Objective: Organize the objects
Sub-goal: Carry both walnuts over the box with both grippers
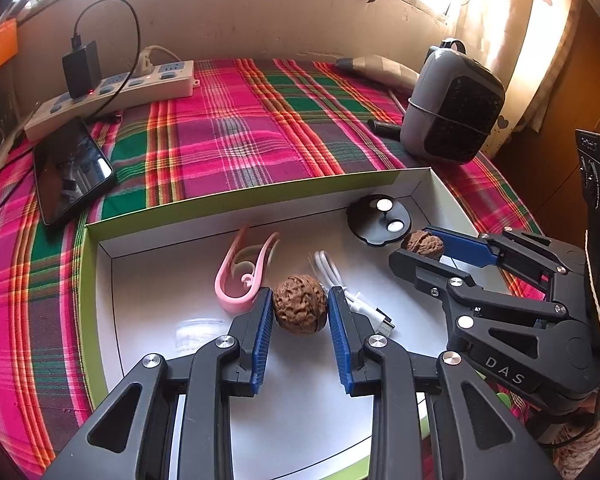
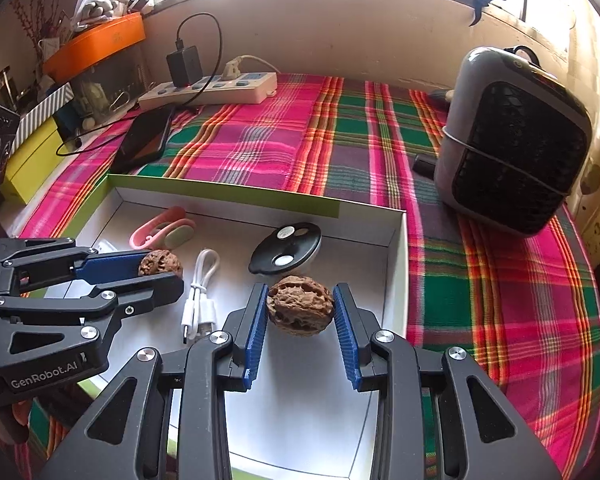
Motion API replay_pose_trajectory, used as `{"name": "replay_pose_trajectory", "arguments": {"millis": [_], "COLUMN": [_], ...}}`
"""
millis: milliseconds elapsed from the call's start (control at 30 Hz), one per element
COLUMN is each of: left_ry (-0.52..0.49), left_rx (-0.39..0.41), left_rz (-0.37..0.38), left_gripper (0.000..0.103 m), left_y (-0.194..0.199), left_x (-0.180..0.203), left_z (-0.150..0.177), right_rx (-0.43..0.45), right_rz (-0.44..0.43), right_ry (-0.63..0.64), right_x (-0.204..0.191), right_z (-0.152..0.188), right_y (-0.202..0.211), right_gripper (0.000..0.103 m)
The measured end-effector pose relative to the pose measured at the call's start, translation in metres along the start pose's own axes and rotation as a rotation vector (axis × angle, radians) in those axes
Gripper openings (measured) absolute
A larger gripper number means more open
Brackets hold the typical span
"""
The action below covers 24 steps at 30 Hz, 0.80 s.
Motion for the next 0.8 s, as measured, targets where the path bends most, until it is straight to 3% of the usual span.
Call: {"name": "replay_pose_trajectory", "arguments": {"millis": [800], "left_ry": [-0.008], "left_rx": [0.002], "left_rz": [-0.018], "left_gripper": [0.027], "left_y": [-0.0014], "left_x": [-0.0006], "left_z": [-0.0010], "right_rx": [0.008], "right_rz": [0.003], "right_ry": [0.000], "right_x": [-0.0011], "right_z": [-0.0025], "right_y": [-0.0030], "right_gripper": [0.035]}}
Point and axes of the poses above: each gripper's, at about its wrist camera, not at the fingertips, and y roughly against the way its jaws point, x to its right, z to its underside, the point moved 10 cm from there along -y, roughly the way its jaws point, and after that the axes turned 9 degrees about y, right-handed, at the moved point
